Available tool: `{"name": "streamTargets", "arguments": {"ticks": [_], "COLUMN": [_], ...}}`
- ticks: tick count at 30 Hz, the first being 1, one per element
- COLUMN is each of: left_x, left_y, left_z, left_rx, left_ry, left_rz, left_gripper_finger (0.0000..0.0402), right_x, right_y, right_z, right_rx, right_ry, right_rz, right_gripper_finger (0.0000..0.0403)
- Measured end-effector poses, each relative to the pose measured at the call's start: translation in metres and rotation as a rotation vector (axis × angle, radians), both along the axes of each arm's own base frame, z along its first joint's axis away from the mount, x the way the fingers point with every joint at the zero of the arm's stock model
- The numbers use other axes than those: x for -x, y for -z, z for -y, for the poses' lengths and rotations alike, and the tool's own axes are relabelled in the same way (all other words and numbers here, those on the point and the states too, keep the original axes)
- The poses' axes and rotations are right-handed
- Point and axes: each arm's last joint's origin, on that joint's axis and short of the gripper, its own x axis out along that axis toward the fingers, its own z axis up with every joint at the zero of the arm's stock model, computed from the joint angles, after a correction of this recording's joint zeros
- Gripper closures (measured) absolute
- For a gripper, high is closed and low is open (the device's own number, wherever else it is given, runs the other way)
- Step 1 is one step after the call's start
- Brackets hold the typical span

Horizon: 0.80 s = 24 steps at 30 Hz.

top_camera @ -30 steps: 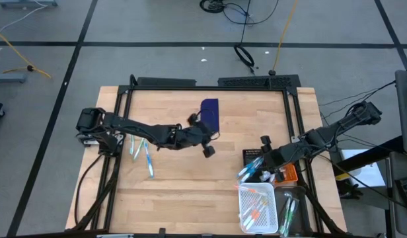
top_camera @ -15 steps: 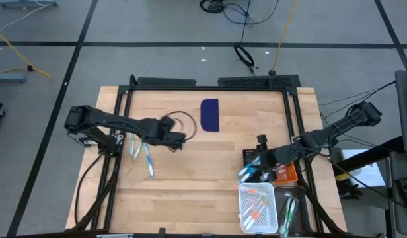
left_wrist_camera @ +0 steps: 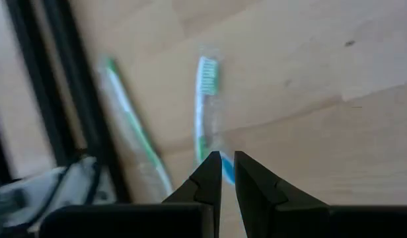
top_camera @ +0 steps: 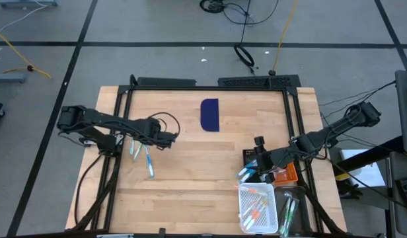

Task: Pick & Place Toothbrushes
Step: Put the green toothbrush into the black bin

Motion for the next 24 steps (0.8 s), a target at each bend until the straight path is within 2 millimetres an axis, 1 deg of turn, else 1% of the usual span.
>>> {"name": "streamTargets", "arguments": {"ticks": [3,7,13,17,21,24], "left_x": [0.010,0.018,0.029,0.033,0.033,0.033], "left_y": [0.006,0.014,0.028,0.032,0.032,0.032], "left_z": [-0.005,-0.013,-0.027,-0.034,-0.040,-0.043], "left_rx": [0.026,0.045,0.071,0.099,0.104,0.106], "left_ry": [-0.025,-0.034,-0.065,-0.079,-0.101,-0.101], "left_rz": [0.066,0.149,0.105,0.086,0.099,0.101], "left_gripper_finger": [0.0360,0.0360,0.0353,0.0321,0.0280,0.0257], "right_x": [0.000,0.000,0.000,0.000,0.000,0.000], "right_y": [0.000,0.000,0.000,0.000,0.000,0.000], "right_z": [0.000,0.000,0.000,0.000,0.000,0.000], "right_rx": [0.001,0.003,0.005,0.005,0.005,0.006], "right_ry": [-0.002,-0.003,-0.005,-0.005,-0.005,-0.004], "right_rz": [-0.001,-0.002,-0.002,-0.002,-0.002,-0.003], "right_gripper_finger": [0.0222,0.0222,0.0222,0.0222,0.0222,0.0222]}}
